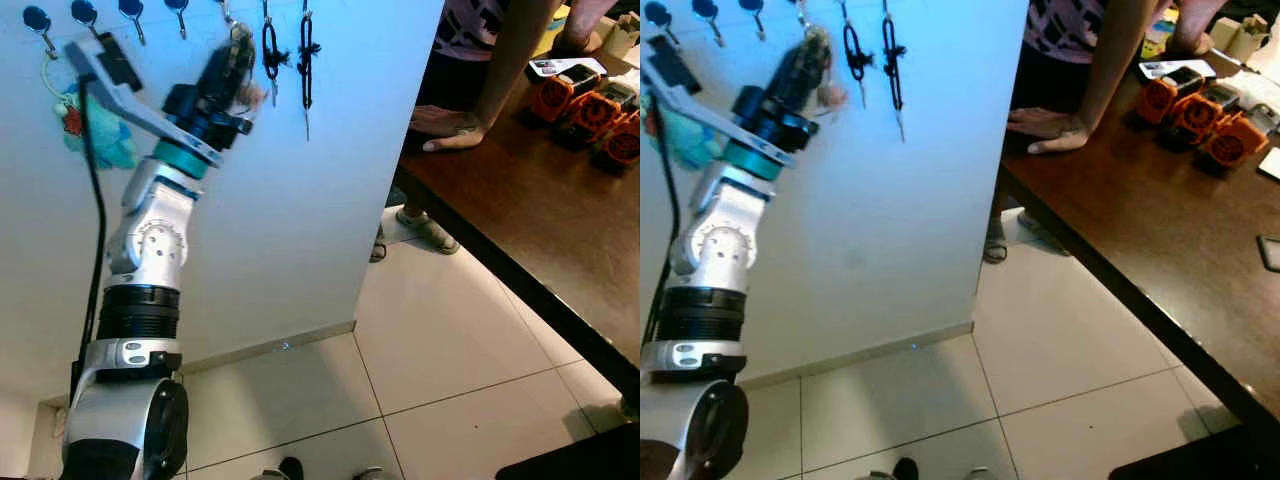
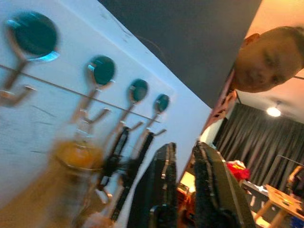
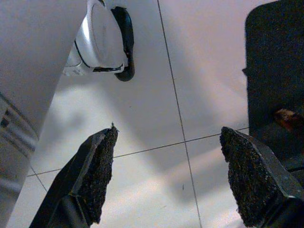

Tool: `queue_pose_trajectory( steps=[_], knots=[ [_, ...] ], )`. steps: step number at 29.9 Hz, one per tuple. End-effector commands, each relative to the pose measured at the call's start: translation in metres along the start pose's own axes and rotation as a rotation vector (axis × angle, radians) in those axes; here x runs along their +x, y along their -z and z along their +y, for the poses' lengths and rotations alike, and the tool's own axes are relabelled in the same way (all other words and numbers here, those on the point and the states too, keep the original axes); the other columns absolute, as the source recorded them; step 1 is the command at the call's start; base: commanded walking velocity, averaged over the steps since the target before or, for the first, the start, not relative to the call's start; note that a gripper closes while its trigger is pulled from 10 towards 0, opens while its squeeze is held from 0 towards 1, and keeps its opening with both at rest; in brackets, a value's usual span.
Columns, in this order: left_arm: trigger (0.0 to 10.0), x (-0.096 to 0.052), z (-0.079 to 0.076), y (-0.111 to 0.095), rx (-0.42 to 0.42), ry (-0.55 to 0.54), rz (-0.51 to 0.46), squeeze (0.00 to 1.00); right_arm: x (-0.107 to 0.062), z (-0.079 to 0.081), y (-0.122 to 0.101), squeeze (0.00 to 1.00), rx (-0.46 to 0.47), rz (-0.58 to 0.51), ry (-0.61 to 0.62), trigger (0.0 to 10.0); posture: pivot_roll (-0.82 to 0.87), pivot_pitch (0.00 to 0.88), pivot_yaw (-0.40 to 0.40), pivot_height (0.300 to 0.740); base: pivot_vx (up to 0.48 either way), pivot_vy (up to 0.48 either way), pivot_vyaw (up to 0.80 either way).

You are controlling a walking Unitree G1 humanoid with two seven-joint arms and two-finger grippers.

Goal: Hang keys on a hook

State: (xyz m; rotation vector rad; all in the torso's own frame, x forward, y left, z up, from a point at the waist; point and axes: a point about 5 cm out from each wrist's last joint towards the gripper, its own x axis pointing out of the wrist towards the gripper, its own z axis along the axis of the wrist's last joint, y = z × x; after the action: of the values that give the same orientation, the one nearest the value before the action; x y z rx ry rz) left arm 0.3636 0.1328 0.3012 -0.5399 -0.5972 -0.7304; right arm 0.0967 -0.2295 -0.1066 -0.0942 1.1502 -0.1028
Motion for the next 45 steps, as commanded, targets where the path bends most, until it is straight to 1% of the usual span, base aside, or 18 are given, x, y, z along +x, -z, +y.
queue_pose_trajectory(
  steps=[1, 13, 16, 20, 21, 23, 24, 27, 29, 31, 33, 34, 36, 37, 39, 41, 43, 45],
  knots=[
    [10.0, 0.000, 0.000, -0.001, -0.006, 0.007, -0.004, 1.00, -0.002, 0.005, 0.014, 0.00, 0.016, 0.036, -0.009, 10.0, -0.13, 0.151, 0.110, 0.740, 0.000, 0.000, 0.00],
    [10.0, -0.001, -0.001, -0.001, -0.005, 0.031, 0.007, 1.00, -0.002, 0.018, 0.015, 0.00, 0.023, 0.042, -0.021, 10.0, -0.13, 0.148, 0.114, 0.740, 0.000, 0.000, 0.00],
    [10.0, -0.020, -0.004, 0.006, -0.048, 0.152, 0.079, 1.00, -0.001, 0.019, 0.012, 0.00, 0.027, 0.036, -0.021, 10.0, -0.13, 0.139, 0.116, 0.740, 0.000, 0.000, 0.00],
    [10.0, -0.024, -0.006, 0.007, -0.063, 0.182, 0.095, 1.00, -0.001, 0.019, 0.012, 0.00, 0.028, 0.035, -0.021, 10.0, -0.13, 0.139, 0.116, 0.740, 0.000, 0.000, 0.00],
    [10.0, -0.046, -0.009, 0.017, -0.084, 0.264, 0.171, 0.00, -0.001, 0.019, 0.011, 0.00, 0.028, 0.033, -0.021, 10.0, -0.13, 0.126, 0.110, 0.740, 0.000, 0.000, 0.00],
    [10.0, -0.101, -0.007, 0.059, -0.116, 0.322, 0.444, 0.00, 0.000, 0.016, 0.008, 0.00, 0.021, 0.029, -0.020, 10.0, -0.12, 0.105, 0.109, 0.740, 0.000, 0.000, 0.00],
    [10.0, -0.101, -0.007, 0.059, -0.116, 0.322, 0.444, 0.00, 0.000, 0.016, 0.008, 0.00, 0.021, 0.029, -0.020, 10.0, -0.12, 0.105, 0.109, 0.740, 0.000, 0.000, 0.00],
    [10.0, -0.159, 0.005, 0.103, -0.101, 0.220, 0.713, 0.00, 0.001, 0.015, 0.005, 0.00, 0.011, 0.024, -0.018, 10.0, -0.11, 0.092, 0.105, 0.740, 0.000, 0.000, 0.00],
    [10.0, -0.168, 0.009, 0.110, -0.091, 0.188, 0.752, 0.00, 0.001, 0.015, 0.004, 0.00, 0.009, 0.024, -0.018, 10.0, -0.11, 0.092, 0.105, 0.740, 0.000, 0.000, 0.00],
    [10.0, -0.168, 0.009, 0.110, -0.091, 0.188, 0.752, 0.00, 0.001, 0.015, 0.004, 0.00, 0.009, 0.024, -0.018, 10.0, -0.11, 0.092, 0.105, 0.740, 0.000, 0.000, 0.00],
    [10.0, -0.212, 0.024, 0.136, -0.052, -0.045, 0.921, 0.00, 0.001, 0.008, 0.000, 0.00, -0.003, 0.019, -0.013, 10.0, -0.09, 0.077, 0.096, 0.740, 0.000, 0.000, 0.00],
    [10.0, -0.212, 0.024, 0.136, -0.052, -0.045, 0.921, 0.00, 0.001, 0.008, 0.000, 0.00, -0.003, 0.019, -0.013, 10.0, -0.09, 0.077, 0.096, 0.740, 0.000, 0.000, 0.00],
    [10.0, -0.256, 0.034, 0.151, -0.008, -0.276, 1.075, 0.00, 0.002, 0.005, -0.003, 0.00, -0.011, 0.016, -0.012, 10.0, -0.09, 0.076, 0.095, 0.740, 0.000, 0.000, 0.00],
    [10.0, -0.256, 0.034, 0.151, -0.008, -0.276, 1.075, 0.00, 0.002, 0.005, -0.003, 0.00, -0.011, 0.016, -0.012, 10.0, -0.09, 0.076, 0.095, 0.740, 0.000, 0.000, 0.00],
    [10.0, -0.301, 0.038, 0.154, 0.072, -0.501, 1.234, 0.00, 0.002, 0.004, -0.006, 0.00, -0.014, 0.013, -0.013, 10.0, -0.08, 0.072, 0.092, 0.740, 0.000, 0.000, 0.00],
    [10.0, -0.301, 0.038, 0.154, 0.072, -0.501, 1.234, 0.00, 0.002, 0.004, -0.006, 0.00, -0.014, 0.013, -0.013, 10.0, -0.08, 0.072, 0.092, 0.740, 0.000, 0.000, 0.00],
    [10.0, -0.344, 0.035, 0.153, 0.155, -0.678, 1.387, 0.00, 0.002, 0.004, -0.008, 0.00, -0.015, 0.012, -0.013, 10.0, -0.07, 0.057, 0.087, 0.740, 0.000, 0.000, 0.00],
    [10.0, -0.344, 0.035, 0.153, 0.155, -0.678, 1.387, 0.00, 0.002, 0.004, -0.008, 0.00, -0.015, 0.012, -0.013, 10.0, -0.07, 0.057, 0.087, 0.740, 0.000, 0.000, 0.00]
  ],
)
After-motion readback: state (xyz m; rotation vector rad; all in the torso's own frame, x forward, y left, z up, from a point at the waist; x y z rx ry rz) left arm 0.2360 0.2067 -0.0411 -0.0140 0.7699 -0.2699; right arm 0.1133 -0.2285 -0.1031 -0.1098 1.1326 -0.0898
